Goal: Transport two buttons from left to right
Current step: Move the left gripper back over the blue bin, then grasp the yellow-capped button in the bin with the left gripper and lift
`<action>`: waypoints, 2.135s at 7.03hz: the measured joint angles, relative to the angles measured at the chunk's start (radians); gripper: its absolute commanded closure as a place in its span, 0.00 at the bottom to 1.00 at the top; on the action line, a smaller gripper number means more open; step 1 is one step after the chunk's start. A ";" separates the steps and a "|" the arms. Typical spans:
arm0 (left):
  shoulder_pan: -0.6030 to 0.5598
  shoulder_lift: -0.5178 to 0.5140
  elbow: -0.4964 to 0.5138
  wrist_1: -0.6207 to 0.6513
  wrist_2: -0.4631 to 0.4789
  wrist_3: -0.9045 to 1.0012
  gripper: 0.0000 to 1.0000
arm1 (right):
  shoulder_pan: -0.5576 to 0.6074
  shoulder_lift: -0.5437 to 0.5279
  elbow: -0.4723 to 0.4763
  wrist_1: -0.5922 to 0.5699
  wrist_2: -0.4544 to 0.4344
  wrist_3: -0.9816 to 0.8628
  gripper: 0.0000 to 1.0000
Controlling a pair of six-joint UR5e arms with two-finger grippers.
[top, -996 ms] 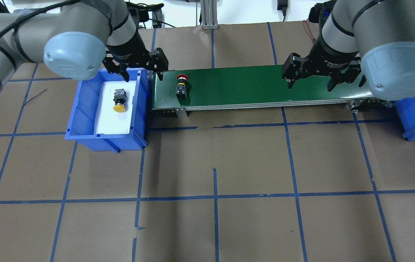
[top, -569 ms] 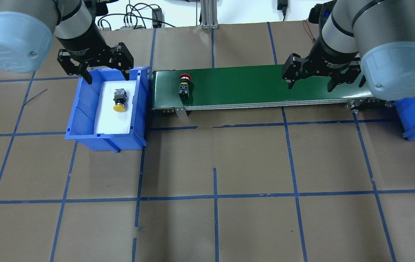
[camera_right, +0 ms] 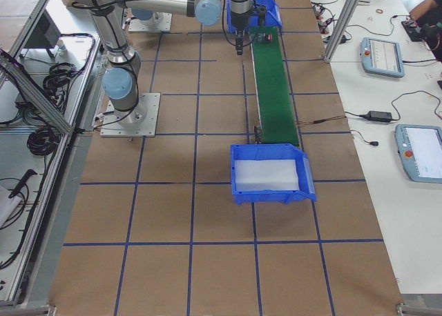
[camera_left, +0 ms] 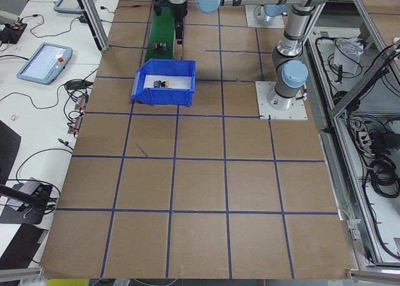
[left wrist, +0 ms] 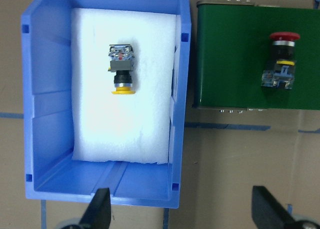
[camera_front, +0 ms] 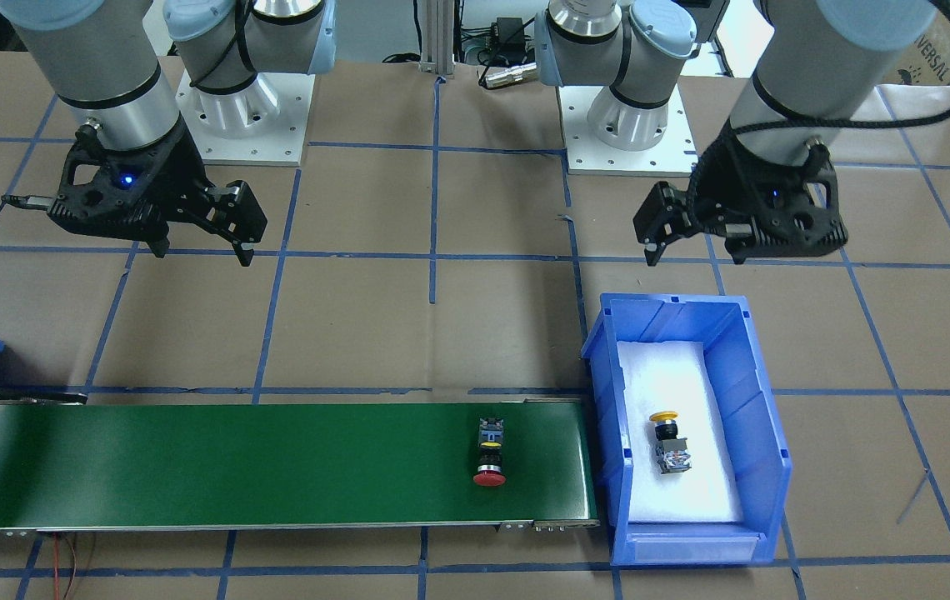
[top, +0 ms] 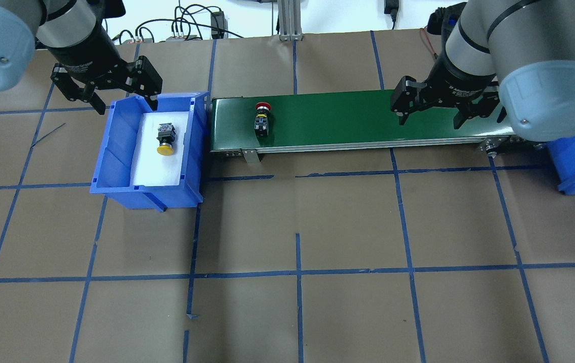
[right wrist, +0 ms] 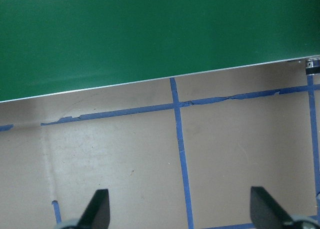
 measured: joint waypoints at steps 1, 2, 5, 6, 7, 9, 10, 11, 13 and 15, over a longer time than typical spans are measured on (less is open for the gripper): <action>0.017 -0.080 0.032 0.067 -0.001 0.011 0.00 | 0.000 0.000 0.002 -0.001 0.000 -0.001 0.00; 0.026 -0.146 0.049 0.130 -0.001 0.014 0.00 | 0.001 0.000 0.003 -0.001 0.001 -0.001 0.00; 0.034 -0.287 0.048 0.288 -0.001 0.007 0.00 | 0.000 0.001 0.004 -0.001 0.000 -0.001 0.00; 0.034 -0.319 0.037 0.326 0.000 0.006 0.00 | 0.000 0.001 0.004 -0.001 0.000 -0.001 0.00; 0.035 -0.352 0.018 0.374 0.000 0.006 0.00 | 0.000 0.001 0.004 -0.001 0.000 -0.001 0.00; 0.039 -0.392 -0.013 0.437 0.000 0.005 0.00 | -0.001 0.000 0.004 -0.001 0.000 -0.002 0.00; 0.046 -0.399 -0.020 0.444 0.000 0.005 0.00 | -0.001 0.001 0.004 -0.001 0.000 -0.002 0.00; 0.051 -0.406 -0.027 0.447 -0.004 0.005 0.00 | -0.001 0.001 0.004 -0.001 0.000 -0.002 0.00; 0.054 -0.417 -0.055 0.449 -0.012 0.006 0.13 | -0.001 0.001 0.004 -0.001 0.000 -0.003 0.00; 0.055 -0.421 -0.073 0.451 -0.009 0.010 0.55 | -0.001 0.000 0.004 0.000 0.001 -0.001 0.00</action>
